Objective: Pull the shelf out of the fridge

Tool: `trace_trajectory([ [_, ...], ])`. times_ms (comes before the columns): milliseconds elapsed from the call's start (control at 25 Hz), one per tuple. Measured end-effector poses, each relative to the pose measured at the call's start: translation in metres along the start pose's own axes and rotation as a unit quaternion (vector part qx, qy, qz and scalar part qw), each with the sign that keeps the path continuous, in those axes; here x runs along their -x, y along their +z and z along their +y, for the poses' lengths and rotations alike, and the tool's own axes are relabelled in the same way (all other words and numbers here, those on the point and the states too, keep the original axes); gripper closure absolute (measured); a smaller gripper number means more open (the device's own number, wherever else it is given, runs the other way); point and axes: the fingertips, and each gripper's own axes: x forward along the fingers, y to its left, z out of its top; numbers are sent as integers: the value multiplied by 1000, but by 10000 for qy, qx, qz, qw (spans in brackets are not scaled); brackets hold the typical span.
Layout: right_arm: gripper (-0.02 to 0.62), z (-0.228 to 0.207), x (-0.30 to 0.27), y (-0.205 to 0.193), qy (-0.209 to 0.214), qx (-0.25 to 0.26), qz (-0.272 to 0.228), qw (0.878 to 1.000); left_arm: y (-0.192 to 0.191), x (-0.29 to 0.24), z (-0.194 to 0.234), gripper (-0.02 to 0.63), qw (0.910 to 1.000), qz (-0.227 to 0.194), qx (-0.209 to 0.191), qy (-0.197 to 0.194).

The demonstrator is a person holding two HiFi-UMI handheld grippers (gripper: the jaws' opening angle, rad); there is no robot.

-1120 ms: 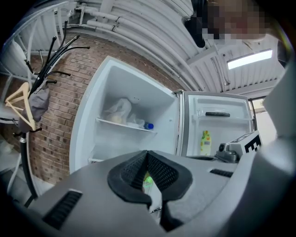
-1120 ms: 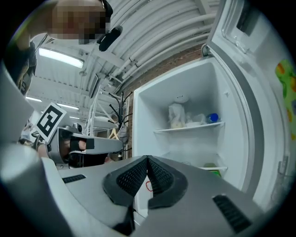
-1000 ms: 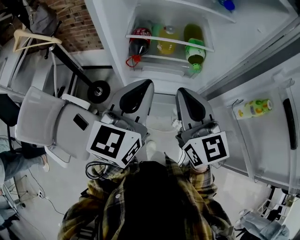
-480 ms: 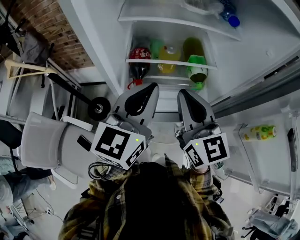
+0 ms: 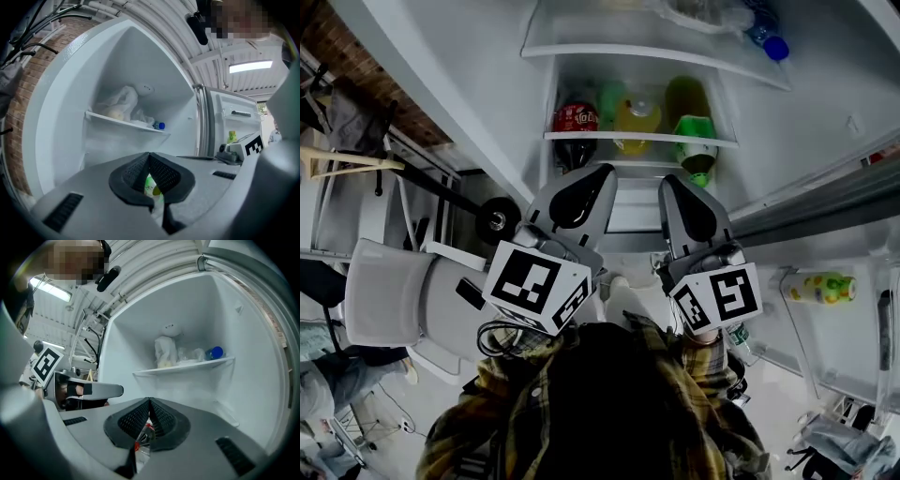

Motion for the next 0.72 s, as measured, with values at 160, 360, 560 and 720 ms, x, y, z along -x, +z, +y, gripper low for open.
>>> trace_trajectory([
  [160, 578, -11, -7, 1, 108, 15, 49, 9999, 1, -13, 0, 603, 9999, -28, 22, 106],
  [360, 578, -27, -15, 6, 265, -66, 54, 9996, 2, -29, 2, 603, 9995, -52, 116, 280],
  [560, 578, -38, -22, 3, 277, -223, 60, 9993, -3, -36, 5, 603, 9985, -104, 442, 313],
  [720, 577, -41, -23, 0, 309, -275, 49, 9991, -4, -39, 8, 603, 9980, -159, 491, 377],
])
